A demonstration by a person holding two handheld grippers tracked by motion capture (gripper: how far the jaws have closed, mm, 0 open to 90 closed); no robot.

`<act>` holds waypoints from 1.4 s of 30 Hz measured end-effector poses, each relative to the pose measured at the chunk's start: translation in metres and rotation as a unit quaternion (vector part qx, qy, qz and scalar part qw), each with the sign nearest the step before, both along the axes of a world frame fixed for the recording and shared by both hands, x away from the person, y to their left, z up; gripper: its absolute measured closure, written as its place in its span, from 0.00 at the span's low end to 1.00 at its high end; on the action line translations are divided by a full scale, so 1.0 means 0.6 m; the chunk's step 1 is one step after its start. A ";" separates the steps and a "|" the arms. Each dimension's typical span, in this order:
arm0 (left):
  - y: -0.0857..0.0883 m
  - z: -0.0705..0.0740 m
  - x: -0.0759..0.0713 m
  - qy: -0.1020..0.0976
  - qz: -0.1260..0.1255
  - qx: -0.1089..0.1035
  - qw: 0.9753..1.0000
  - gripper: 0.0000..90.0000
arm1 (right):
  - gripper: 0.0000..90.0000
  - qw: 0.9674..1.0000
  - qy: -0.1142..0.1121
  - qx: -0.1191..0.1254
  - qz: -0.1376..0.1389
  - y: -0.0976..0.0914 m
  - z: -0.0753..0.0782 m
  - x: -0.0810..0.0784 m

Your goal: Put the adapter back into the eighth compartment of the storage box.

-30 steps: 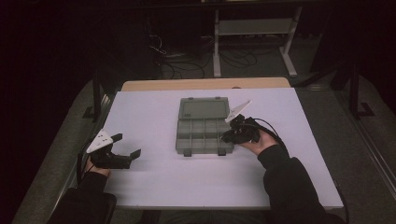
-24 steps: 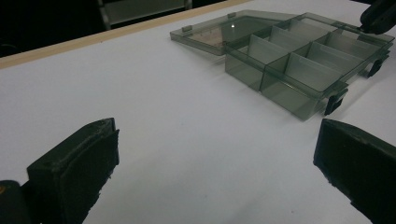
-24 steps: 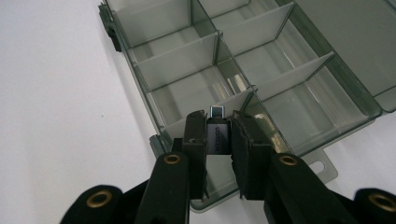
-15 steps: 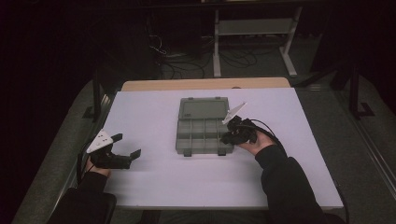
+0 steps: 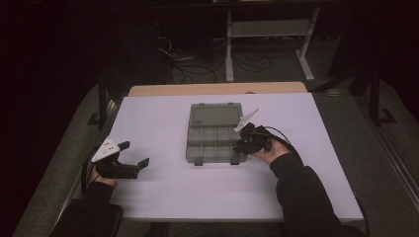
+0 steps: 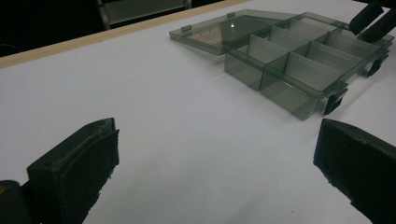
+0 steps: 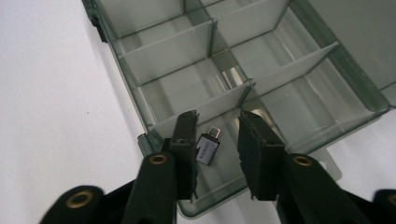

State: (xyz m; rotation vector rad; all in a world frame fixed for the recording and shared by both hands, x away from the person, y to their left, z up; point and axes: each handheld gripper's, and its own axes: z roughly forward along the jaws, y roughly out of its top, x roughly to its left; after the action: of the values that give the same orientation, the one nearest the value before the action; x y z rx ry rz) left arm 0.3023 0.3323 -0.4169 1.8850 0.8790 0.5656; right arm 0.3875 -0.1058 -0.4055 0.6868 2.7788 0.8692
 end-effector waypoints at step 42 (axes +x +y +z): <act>0.000 0.000 0.001 0.002 0.001 0.000 1.000 0.00 | 0.00 0.992 -0.034 0.083 -0.088 -0.073 0.041 -0.034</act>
State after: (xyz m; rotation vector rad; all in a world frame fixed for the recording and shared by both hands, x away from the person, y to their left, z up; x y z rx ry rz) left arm 0.3029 0.3321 -0.4172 1.8869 0.8828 0.5634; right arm 0.3673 -0.1494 -0.3811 0.8968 2.5599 1.0736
